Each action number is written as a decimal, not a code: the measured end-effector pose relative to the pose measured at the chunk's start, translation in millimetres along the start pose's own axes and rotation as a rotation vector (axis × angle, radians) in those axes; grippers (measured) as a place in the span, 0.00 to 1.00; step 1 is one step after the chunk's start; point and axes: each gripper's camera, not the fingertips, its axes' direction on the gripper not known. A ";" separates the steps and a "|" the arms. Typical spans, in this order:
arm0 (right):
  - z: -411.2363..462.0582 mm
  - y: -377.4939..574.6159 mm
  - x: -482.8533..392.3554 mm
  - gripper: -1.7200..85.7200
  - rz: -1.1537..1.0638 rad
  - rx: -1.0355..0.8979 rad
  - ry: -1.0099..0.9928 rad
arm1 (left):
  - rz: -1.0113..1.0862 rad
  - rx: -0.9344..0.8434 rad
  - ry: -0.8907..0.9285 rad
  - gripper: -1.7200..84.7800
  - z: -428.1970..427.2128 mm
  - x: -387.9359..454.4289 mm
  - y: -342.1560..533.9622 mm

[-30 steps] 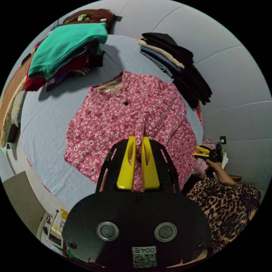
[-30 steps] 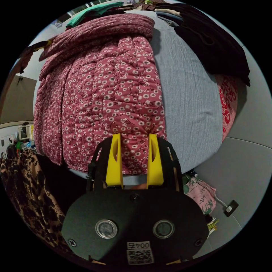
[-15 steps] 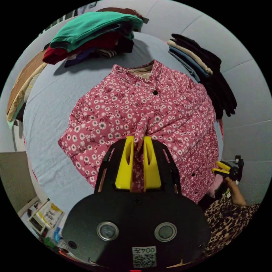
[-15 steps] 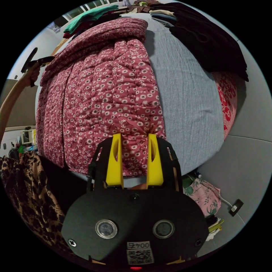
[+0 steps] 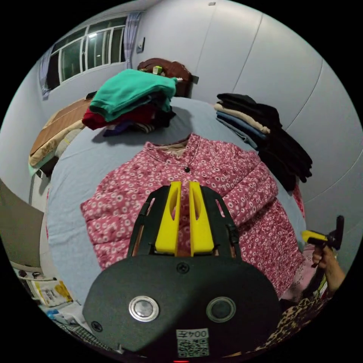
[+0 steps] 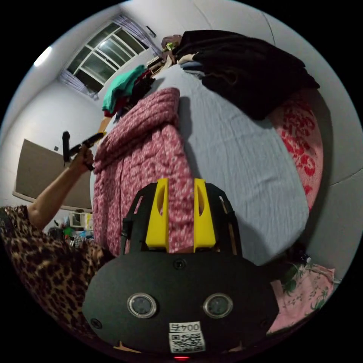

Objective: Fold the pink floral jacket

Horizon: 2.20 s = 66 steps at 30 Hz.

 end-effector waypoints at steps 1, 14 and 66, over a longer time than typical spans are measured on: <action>3.6 -17.0 4.9 0.14 -0.017 0.014 0.005 | 0.008 -0.053 -0.019 0.05 17.9 -1.0 0.3; 58.5 -126.6 12.4 0.15 -0.159 -0.029 -0.081 | -0.090 0.044 0.114 0.04 47.3 -42.8 32.3; 141.0 -169.9 -191.4 0.22 -0.435 -0.076 0.259 | -0.073 0.087 0.100 0.05 38.2 -65.5 82.2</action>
